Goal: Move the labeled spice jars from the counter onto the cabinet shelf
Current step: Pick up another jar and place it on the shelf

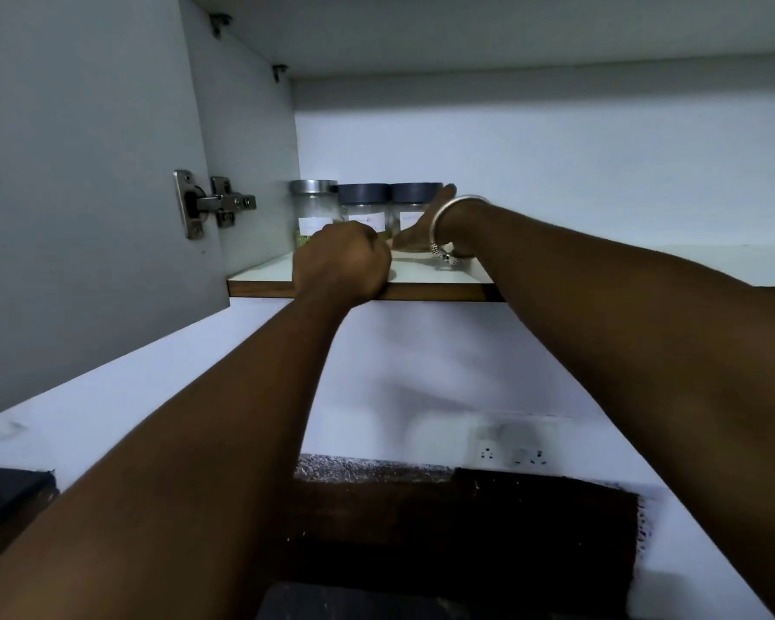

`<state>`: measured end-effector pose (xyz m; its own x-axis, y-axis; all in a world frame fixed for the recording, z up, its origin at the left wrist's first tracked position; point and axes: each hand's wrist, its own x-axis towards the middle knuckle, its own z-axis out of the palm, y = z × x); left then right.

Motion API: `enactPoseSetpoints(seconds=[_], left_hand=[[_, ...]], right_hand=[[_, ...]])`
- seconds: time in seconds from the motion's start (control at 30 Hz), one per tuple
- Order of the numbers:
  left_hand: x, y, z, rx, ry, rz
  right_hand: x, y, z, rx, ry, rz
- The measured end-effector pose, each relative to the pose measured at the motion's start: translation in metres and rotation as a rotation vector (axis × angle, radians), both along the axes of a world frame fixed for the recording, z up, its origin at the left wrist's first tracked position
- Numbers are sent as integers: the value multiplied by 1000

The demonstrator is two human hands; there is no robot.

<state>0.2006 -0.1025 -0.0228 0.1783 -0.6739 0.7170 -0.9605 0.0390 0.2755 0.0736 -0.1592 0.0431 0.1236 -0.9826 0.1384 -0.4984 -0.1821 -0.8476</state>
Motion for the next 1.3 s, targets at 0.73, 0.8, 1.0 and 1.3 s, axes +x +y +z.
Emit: enactPoseSetpoints(seconds=[0.73, 0.8, 1.0, 1.3], left_hand=[[-110, 235, -338, 138, 502, -694], [-117, 257, -393, 298, 575, -641], [-126, 289, -452, 443, 614, -602], [-127, 289, -454, 615, 654, -613]], right_hand=[[-162, 231, -413, -516, 92, -68], [-192, 233, -473, -262, 345, -186], [-251, 238, -566, 438, 559, -272], [-262, 229, -582, 427, 395, -196]])
